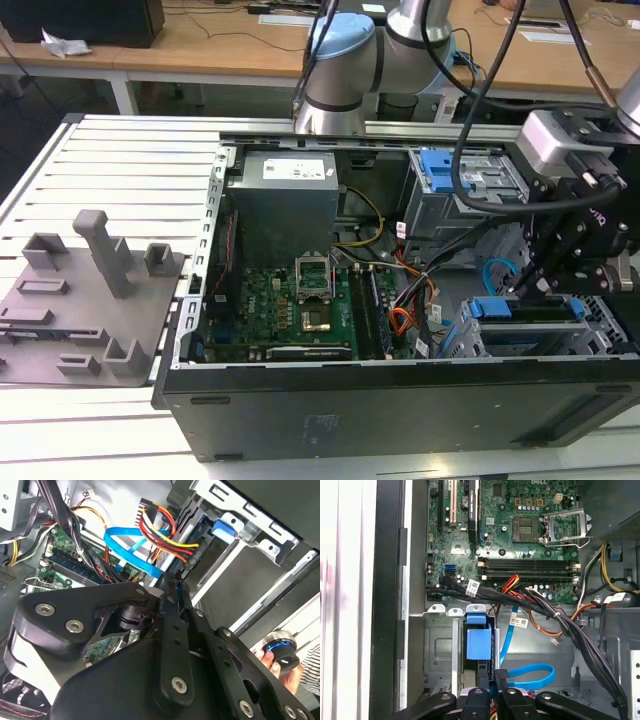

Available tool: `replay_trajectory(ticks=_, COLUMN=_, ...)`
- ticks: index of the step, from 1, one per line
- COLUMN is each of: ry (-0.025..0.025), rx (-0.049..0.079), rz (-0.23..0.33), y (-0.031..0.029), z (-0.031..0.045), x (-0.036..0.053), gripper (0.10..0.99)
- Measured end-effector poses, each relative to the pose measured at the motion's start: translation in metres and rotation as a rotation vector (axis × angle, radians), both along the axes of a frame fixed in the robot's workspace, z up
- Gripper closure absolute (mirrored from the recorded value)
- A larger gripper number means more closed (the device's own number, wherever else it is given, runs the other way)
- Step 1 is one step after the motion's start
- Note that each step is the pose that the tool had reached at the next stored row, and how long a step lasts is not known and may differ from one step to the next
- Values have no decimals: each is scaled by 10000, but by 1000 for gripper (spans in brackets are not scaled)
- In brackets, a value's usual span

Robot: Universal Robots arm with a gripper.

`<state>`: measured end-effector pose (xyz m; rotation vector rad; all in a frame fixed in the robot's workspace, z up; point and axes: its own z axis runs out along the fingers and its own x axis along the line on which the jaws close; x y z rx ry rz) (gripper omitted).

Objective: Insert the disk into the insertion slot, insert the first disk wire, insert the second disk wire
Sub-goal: 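Insert the second disk wire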

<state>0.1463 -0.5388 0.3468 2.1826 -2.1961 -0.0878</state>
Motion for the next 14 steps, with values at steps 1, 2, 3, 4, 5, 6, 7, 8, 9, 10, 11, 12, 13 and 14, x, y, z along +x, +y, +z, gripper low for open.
replay_trajectory(ticks=1, ry=1, rx=3, rz=0, y=-3, z=-8, x=7, gripper=925)
replay_trajectory(ticks=2, ry=0, rx=1, rz=-2, y=-6, z=-14, x=9, gripper=925)
replay_trajectory(ticks=3, ry=0, rx=-1, rz=0, y=-8, z=-21, x=14, gripper=925)
replay_trajectory(ticks=4, ry=0, rx=-1, rz=0, y=-9, z=-26, x=19, gripper=925)
replay_trajectory(ticks=5, ry=0, rx=-1, rz=0, y=-8, z=-30, x=21, gripper=925)
replay_trajectory(ticks=6, ry=0, rx=0, rz=0, y=-9, z=-32, x=22, gripper=925)
replay_trajectory(ticks=7, ry=0, rx=0, rz=-1, y=-9, z=-33, x=23, gripper=925)
replay_trajectory(ticks=8, ry=0, rx=2, rz=-1, y=-11, z=-35, x=23, gripper=925)
replay_trajectory(ticks=9, ry=0, rx=3, rz=0, y=-16, z=-36, x=23, gripper=925)
replay_trajectory(ticks=10, ry=0, rx=0, rz=0, y=-22, z=-35, x=24, gripper=925)
replay_trajectory(ticks=11, ry=0, rx=1, rz=0, y=-23, z=-36, x=24, gripper=925)
replay_trajectory(ticks=12, ry=0, rx=0, rz=0, y=-24, z=-35, x=25, gripper=925)
replay_trajectory(ticks=13, ry=1, rx=0, rz=-1, y=-25, z=-36, x=25, gripper=925)
replay_trajectory(ticks=14, ry=0, rx=1, rz=-1, y=-25, z=-36, x=26, gripper=925)
